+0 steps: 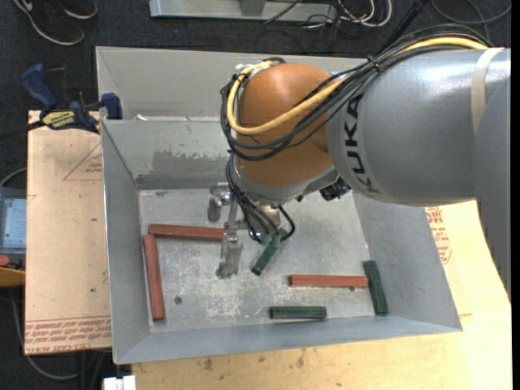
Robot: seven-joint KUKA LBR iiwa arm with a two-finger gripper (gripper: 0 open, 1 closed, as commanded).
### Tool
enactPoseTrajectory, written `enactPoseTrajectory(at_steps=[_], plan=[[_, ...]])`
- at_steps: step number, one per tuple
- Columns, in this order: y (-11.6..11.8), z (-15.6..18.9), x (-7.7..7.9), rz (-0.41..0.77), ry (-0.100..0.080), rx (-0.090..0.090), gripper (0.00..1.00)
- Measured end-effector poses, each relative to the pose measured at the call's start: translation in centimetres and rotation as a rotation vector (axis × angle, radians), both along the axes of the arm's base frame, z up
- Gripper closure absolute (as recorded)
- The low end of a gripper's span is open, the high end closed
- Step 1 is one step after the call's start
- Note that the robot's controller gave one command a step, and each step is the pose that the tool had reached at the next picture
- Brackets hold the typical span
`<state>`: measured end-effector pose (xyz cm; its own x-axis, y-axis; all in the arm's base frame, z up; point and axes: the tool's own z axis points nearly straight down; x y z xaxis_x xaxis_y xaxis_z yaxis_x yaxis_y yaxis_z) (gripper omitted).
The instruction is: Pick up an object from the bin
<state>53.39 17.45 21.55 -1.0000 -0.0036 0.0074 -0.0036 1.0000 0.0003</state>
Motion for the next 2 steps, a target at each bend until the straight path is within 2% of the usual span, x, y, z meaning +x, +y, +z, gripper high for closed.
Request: enactPoseTrajectory(at_steps=[1, 2], plan=[[-2.9, -14.5, 0.6, 0.041, -0.001, 0.0, 0.0], [-5.1, -12.0, 5.1, -0.044, -0.013, 0.001, 0.0]])
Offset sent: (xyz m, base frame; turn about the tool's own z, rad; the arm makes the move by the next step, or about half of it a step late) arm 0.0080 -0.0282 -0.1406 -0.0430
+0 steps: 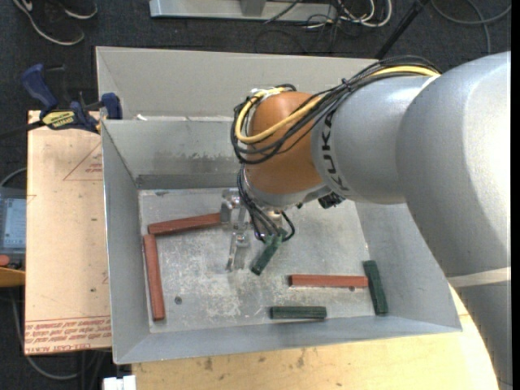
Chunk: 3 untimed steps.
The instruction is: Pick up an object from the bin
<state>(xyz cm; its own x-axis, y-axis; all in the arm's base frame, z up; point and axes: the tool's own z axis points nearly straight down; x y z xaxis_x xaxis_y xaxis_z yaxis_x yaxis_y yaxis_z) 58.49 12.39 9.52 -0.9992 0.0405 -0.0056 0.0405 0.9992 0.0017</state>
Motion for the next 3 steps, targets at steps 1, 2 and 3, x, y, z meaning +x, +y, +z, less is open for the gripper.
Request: enactPoseTrajectory(at_steps=[1, 2, 3], plan=[[-2.2, -2.5, 6.4, 0.0, -0.001, -0.001, 0.0], [3.4, -2.3, 6.9, 0.033, 0.0, 0.003, 0.0], [3.0, -2.2, 6.9, 0.027, 0.002, 0.001, 1.0]])
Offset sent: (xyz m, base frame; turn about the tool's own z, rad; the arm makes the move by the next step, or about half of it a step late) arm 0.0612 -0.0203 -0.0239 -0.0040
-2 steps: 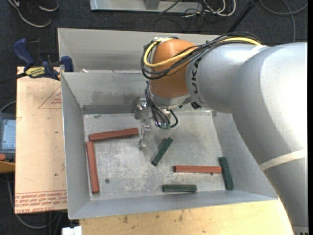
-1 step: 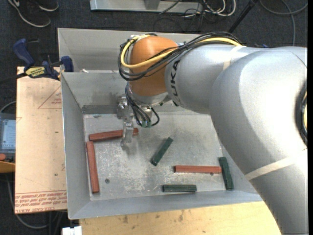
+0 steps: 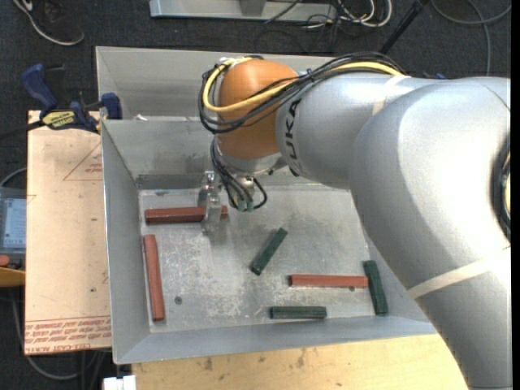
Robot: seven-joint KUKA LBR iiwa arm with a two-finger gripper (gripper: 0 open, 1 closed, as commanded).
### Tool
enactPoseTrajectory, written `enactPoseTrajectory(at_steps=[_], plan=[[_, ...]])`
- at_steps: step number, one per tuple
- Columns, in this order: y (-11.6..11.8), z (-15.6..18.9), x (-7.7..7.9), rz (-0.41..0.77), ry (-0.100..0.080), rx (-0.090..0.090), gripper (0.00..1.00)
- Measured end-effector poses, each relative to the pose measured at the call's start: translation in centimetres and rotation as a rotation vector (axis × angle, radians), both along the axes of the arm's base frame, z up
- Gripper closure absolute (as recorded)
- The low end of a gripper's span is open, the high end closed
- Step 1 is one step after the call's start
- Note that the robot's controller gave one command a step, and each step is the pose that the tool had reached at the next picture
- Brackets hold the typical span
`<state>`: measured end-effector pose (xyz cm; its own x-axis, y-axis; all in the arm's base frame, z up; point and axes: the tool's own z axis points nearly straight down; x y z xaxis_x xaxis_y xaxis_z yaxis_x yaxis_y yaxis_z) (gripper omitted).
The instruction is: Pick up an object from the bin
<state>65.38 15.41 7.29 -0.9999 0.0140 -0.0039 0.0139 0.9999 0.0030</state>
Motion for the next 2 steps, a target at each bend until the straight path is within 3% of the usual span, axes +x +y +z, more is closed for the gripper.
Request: enactPoseTrajectory(at_steps=[1, 2], plan=[[-3.3, 12.6, -3.5, -0.029, -0.005, -0.001, 1.0], [-3.1, 19.9, -1.5, 0.447, -0.007, -0.004, 1.0]])
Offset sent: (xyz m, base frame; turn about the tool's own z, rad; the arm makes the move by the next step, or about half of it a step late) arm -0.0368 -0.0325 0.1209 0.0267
